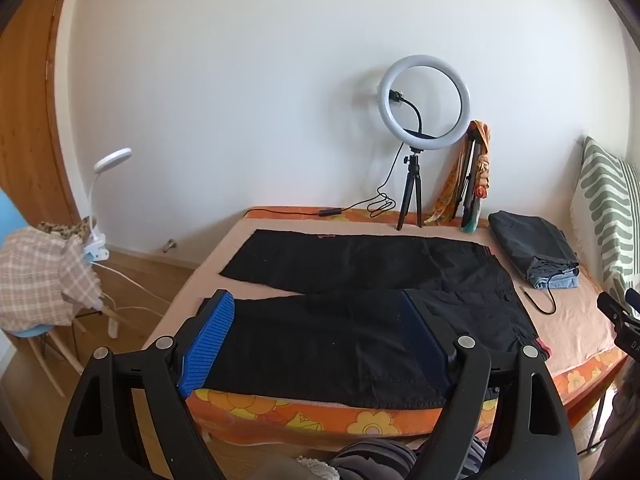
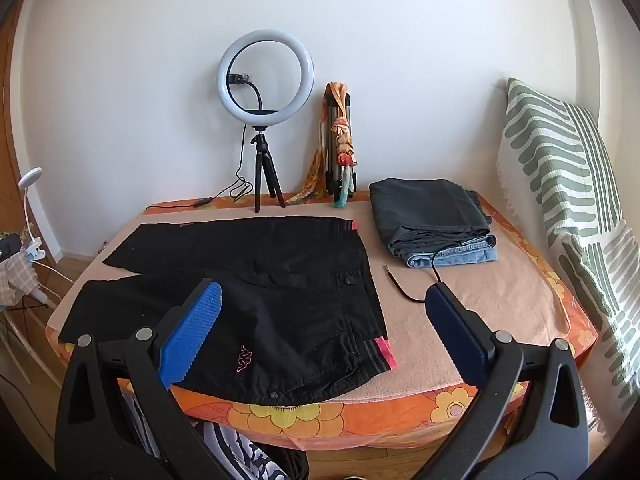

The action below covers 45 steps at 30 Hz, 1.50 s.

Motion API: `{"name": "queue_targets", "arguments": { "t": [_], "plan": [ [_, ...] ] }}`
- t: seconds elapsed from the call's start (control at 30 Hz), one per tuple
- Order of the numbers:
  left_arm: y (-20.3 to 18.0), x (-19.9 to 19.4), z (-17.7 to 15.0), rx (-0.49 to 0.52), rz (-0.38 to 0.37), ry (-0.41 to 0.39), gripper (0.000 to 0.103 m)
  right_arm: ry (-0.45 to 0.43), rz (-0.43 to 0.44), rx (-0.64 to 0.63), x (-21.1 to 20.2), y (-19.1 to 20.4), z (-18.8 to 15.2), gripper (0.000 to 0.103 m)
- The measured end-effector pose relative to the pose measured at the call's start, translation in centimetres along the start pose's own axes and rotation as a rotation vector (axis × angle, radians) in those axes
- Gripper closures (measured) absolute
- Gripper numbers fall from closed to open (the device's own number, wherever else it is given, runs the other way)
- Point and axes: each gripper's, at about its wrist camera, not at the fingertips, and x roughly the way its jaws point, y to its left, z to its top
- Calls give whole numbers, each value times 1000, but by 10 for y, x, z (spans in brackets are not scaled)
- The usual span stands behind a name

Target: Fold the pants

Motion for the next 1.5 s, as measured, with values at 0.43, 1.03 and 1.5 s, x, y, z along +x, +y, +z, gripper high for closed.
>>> {"name": "queue_targets", "arguments": {
  "t": [0.43,1.03,1.5],
  "plan": [
    [4,-1,1,-16,22,-9,19,-7,1,-9,-1,0,0,0],
    [2,2,0,-12,13,-6,19,-10,-4,-13,-3,2,4,0],
    [1,2,0,-11,9,-7,19,-12,-5,-15,-6,2,6,0]
  ]
}}
